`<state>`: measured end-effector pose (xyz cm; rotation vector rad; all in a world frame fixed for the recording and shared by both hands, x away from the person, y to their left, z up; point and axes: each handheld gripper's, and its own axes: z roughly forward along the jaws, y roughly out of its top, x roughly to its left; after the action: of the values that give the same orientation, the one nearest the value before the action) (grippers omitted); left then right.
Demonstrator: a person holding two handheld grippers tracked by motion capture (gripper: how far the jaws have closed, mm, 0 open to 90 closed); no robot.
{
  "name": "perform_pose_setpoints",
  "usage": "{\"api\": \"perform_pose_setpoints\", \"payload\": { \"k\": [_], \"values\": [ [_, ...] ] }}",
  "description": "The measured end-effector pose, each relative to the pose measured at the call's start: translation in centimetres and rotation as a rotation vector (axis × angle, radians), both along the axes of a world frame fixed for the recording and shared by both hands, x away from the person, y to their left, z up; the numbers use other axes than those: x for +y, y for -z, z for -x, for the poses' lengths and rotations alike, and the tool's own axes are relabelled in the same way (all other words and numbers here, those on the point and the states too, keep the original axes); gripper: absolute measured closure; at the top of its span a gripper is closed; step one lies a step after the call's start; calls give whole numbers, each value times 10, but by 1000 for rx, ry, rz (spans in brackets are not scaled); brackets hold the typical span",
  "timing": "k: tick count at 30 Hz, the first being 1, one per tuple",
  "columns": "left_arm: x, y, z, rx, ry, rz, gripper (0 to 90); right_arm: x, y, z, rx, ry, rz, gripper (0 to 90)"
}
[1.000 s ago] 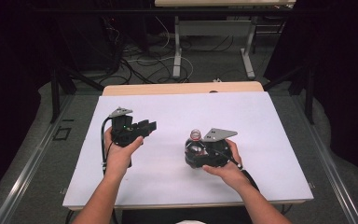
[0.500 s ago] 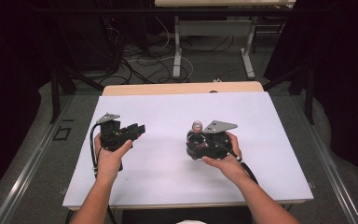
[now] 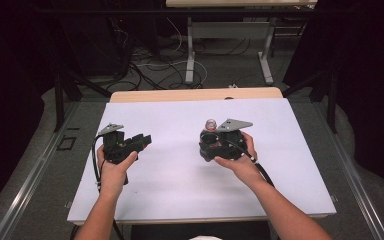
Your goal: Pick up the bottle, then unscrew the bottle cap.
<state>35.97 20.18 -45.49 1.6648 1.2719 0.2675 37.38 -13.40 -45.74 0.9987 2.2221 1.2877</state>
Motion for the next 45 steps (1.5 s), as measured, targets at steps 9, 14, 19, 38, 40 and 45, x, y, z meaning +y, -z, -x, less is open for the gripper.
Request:
{"api": "perform_pose_setpoints", "payload": {
  "k": [9, 14, 19, 38, 40, 45],
  "values": [
    [1, 2, -1, -4, -5, 5, 618, 2, -5, -18, 0, 37, -24, 301],
    [1, 3, 0, -2, -9, 7, 618, 5, -3, -29, 4, 67, -32, 301],
    [3, 2, 0, -1, -12, 14, 618, 6, 4, -41, 21, 104, -41, 300],
    [8, 4, -1, 12, -15, 25, 618, 11, 36, -82, 35, 192, -28, 298],
    [7, 4, -2, 14, -14, 30, 618, 14, 40, -85, 40, 198, -28, 298],
    [7, 5, -2, 19, -8, 29, 618, 19, 49, -89, 33, 202, -15, 298]
  ]
}}
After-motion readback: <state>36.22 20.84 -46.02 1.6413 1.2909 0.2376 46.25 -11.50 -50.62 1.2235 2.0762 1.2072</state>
